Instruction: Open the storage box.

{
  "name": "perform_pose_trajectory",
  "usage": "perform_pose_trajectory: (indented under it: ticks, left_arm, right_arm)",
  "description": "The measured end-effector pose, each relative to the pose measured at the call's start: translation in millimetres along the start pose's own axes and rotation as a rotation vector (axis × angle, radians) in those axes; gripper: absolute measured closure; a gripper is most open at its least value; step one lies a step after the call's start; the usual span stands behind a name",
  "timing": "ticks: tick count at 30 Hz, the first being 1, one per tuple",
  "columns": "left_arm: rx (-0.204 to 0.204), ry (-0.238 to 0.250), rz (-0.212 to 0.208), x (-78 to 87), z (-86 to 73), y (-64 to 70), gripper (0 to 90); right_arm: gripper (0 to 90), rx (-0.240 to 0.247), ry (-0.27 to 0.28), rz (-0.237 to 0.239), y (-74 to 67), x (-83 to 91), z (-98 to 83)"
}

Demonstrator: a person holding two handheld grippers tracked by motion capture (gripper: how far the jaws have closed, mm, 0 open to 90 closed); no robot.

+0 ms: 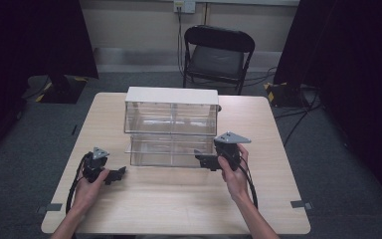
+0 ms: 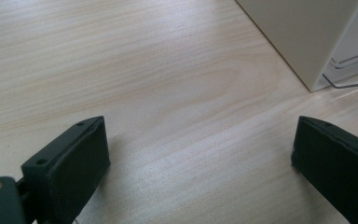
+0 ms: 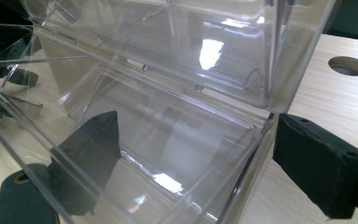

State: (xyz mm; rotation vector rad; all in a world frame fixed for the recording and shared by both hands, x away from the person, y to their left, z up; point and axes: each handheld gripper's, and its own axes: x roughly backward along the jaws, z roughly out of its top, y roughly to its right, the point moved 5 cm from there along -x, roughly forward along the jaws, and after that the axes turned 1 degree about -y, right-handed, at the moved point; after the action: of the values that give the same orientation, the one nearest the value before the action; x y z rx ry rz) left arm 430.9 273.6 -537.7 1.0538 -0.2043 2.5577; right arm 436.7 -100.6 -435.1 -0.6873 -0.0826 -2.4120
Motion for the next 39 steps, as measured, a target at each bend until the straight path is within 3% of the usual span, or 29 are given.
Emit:
perform_pose_trajectory:
  ticks: [39]
  left_arm:
    - [0.001, 0.0, 0.0, 0.0, 0.0, 0.1, 3.5]
  right_arm:
    - [13.8, 0.001, 0.015, 0.006, -0.9, 4.1, 14.1]
